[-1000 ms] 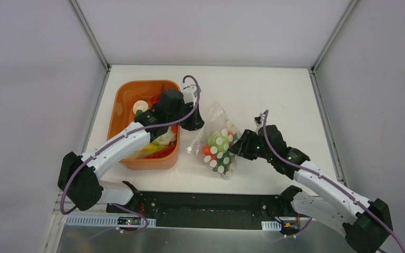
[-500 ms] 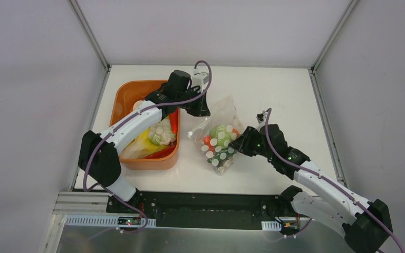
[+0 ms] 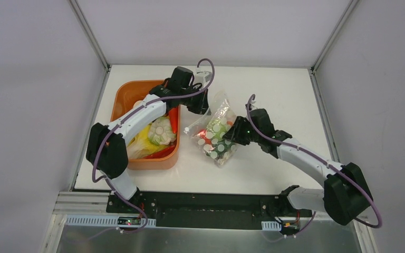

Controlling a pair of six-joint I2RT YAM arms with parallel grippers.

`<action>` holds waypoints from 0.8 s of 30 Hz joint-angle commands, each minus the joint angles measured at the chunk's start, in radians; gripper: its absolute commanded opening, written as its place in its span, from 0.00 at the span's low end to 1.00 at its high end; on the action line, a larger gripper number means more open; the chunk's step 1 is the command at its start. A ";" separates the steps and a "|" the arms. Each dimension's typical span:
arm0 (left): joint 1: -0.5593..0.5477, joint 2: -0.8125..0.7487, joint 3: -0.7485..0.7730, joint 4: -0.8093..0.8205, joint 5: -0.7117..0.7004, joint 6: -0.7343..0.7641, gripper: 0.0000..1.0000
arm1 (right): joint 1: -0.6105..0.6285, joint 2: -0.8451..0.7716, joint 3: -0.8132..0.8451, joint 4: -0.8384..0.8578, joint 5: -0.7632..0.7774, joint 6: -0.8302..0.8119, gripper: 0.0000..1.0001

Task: Place the food in the zip-top bag and seal the zipper
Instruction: Adjust the zipper food storage bag at the center of the board.

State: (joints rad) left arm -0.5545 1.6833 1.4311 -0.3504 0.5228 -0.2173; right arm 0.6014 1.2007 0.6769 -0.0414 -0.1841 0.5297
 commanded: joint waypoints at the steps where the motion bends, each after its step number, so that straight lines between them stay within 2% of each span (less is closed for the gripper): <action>1: 0.008 -0.028 0.037 -0.004 0.031 0.007 0.00 | -0.026 -0.008 0.068 -0.031 -0.066 -0.083 0.39; 6: 0.008 -0.112 -0.044 0.062 -0.030 -0.149 0.00 | -0.026 -0.231 0.007 -0.035 -0.106 -0.149 0.57; 9: 0.006 -0.197 -0.121 0.149 -0.045 -0.304 0.00 | -0.024 -0.319 -0.001 -0.066 -0.164 -0.161 0.61; 13: -0.010 -0.337 -0.243 0.263 -0.101 -0.499 0.00 | 0.000 -0.431 -0.057 -0.026 -0.174 -0.171 0.65; 18: -0.044 -0.470 -0.374 0.322 -0.232 -0.666 0.00 | 0.140 -0.507 -0.107 0.019 -0.073 -0.240 0.70; 24: -0.088 -0.562 -0.455 0.322 -0.350 -0.742 0.00 | 0.317 -0.635 -0.230 0.159 0.083 -0.347 0.72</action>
State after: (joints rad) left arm -0.6193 1.1736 1.0103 -0.0891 0.2806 -0.8478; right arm 0.8505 0.6456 0.5079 -0.0292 -0.2123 0.2783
